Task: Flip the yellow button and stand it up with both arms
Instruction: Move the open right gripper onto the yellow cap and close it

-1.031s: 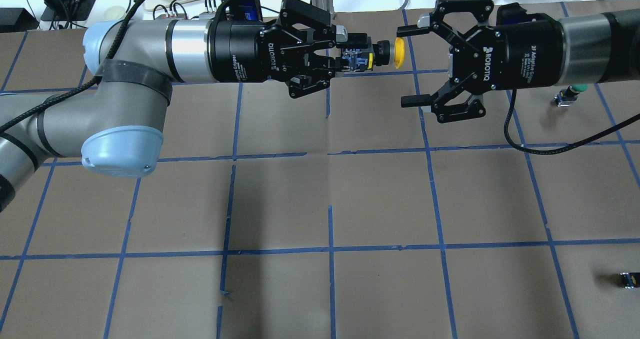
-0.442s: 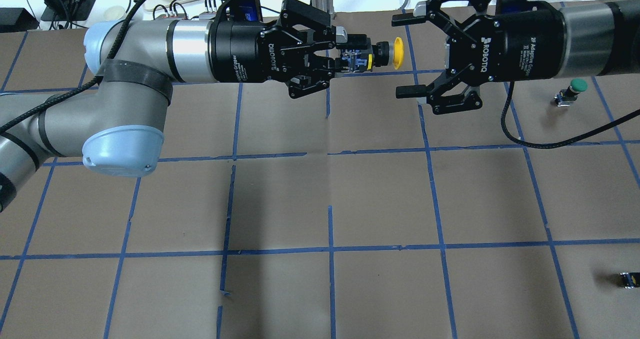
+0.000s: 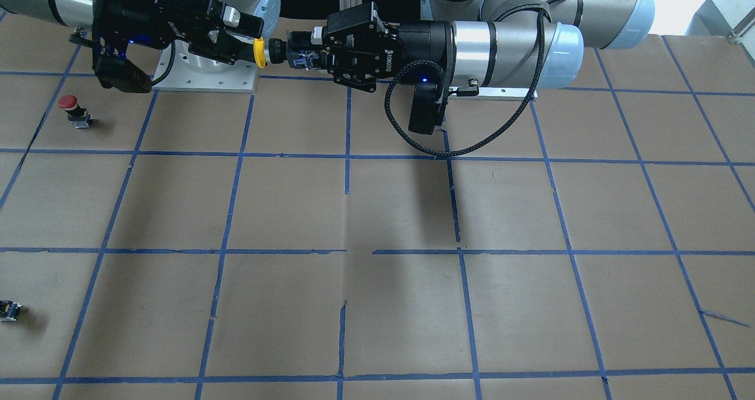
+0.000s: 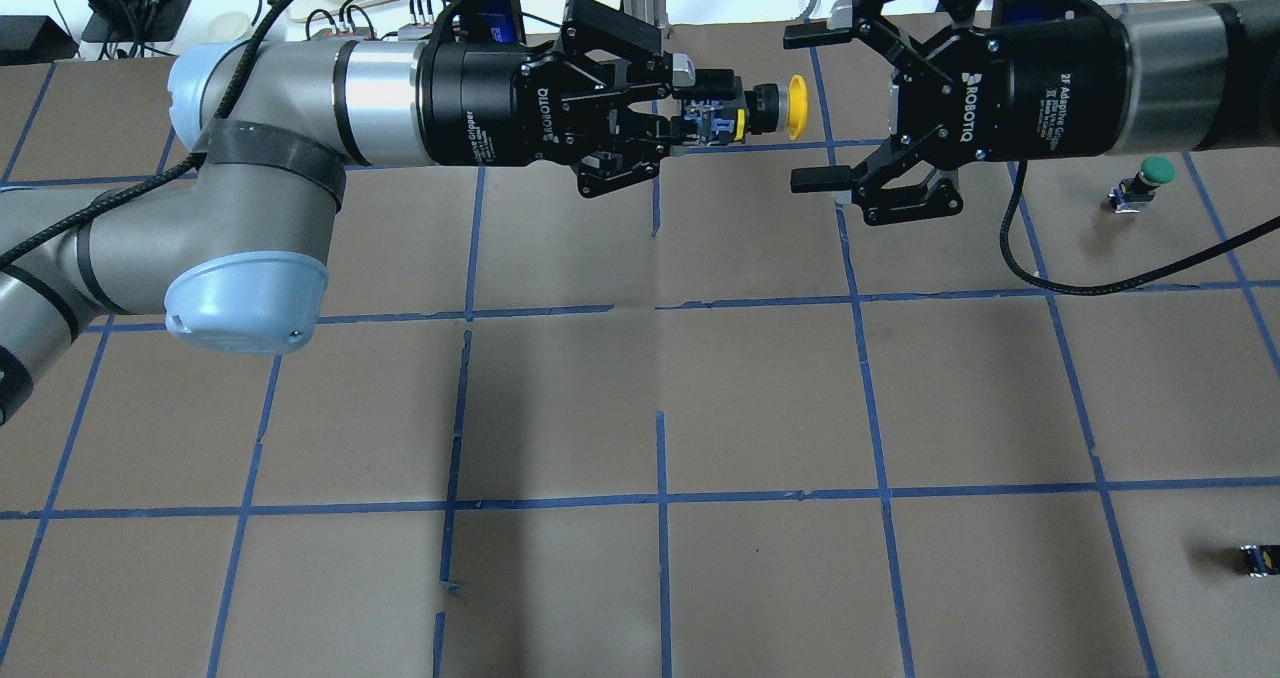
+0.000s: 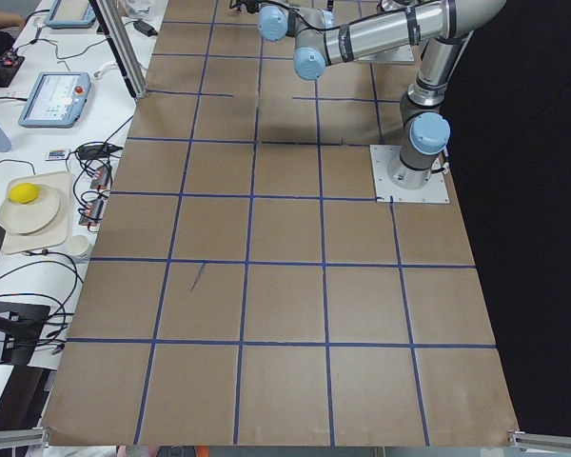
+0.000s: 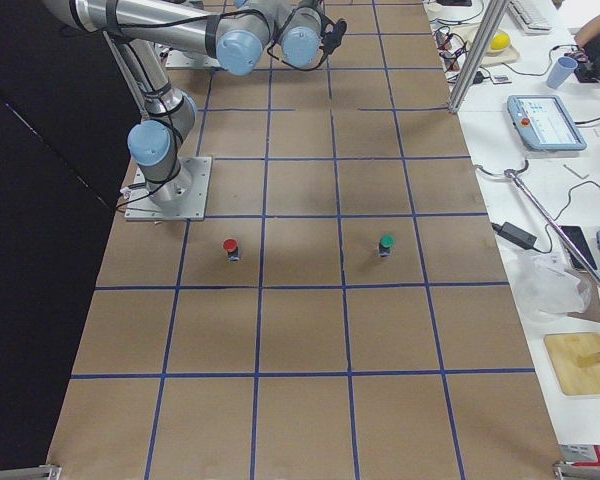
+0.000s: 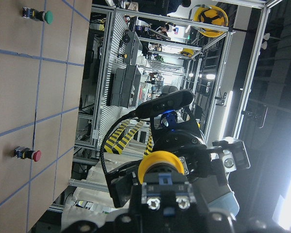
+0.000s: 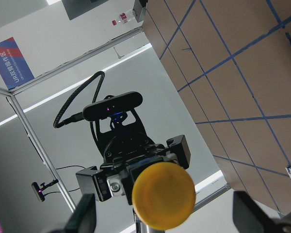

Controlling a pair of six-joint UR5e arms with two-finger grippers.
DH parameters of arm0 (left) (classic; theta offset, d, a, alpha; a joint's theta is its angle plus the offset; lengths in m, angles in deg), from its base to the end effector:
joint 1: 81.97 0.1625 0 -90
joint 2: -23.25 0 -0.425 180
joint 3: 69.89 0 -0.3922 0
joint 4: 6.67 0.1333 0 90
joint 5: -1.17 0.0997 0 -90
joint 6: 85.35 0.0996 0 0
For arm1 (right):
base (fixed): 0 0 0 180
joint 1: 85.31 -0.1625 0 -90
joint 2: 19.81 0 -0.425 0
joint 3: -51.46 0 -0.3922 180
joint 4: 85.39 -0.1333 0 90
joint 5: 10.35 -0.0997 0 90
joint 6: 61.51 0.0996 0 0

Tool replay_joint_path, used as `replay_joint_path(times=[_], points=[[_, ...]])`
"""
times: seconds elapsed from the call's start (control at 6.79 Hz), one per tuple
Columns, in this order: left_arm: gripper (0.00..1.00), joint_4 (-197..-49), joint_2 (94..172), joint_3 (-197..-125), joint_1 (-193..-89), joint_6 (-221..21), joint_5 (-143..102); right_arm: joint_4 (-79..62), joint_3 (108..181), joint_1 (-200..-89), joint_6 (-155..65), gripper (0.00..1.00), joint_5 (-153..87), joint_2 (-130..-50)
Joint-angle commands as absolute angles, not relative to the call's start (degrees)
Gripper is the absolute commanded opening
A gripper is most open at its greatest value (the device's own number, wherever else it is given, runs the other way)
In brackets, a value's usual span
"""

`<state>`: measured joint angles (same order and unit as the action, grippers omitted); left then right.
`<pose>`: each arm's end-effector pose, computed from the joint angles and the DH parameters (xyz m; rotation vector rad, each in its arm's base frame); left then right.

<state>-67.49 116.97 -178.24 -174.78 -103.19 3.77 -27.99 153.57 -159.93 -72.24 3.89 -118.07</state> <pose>-0.2566 -0.4785 0.4471 0.1162 -1.6145 -0.1780 0.1166 -0.4427 0.4778 0.5103 1.7018 0.2496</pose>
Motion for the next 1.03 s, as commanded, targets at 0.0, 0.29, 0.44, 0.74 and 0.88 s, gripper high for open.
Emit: replay_joint_path(times=[0.0,0.29,0.44,0.74,0.88], points=[[0.02,-67.49,117.12,-178.26,-174.7,-103.19,3.37,-27.82,153.59,-159.85,-72.58,0.96,3.89,-117.98],[0.02,-67.49,117.03,-178.34,-174.78,-102.58,3.11,-27.73,153.94,-159.84,-72.58,0.96,4.07,-118.07],[0.02,-67.49,117.03,-178.52,-174.7,-102.32,2.41,-27.73,154.03,-159.93,-72.49,0.95,3.89,-118.24],[0.02,-67.4,117.29,-178.61,-174.78,-102.31,2.14,-27.91,153.42,-159.58,-72.32,0.95,3.98,-118.07],[0.02,-67.4,117.29,-178.52,-174.78,-102.31,2.14,-27.73,153.76,-159.84,-72.66,0.94,3.28,-118.24]])
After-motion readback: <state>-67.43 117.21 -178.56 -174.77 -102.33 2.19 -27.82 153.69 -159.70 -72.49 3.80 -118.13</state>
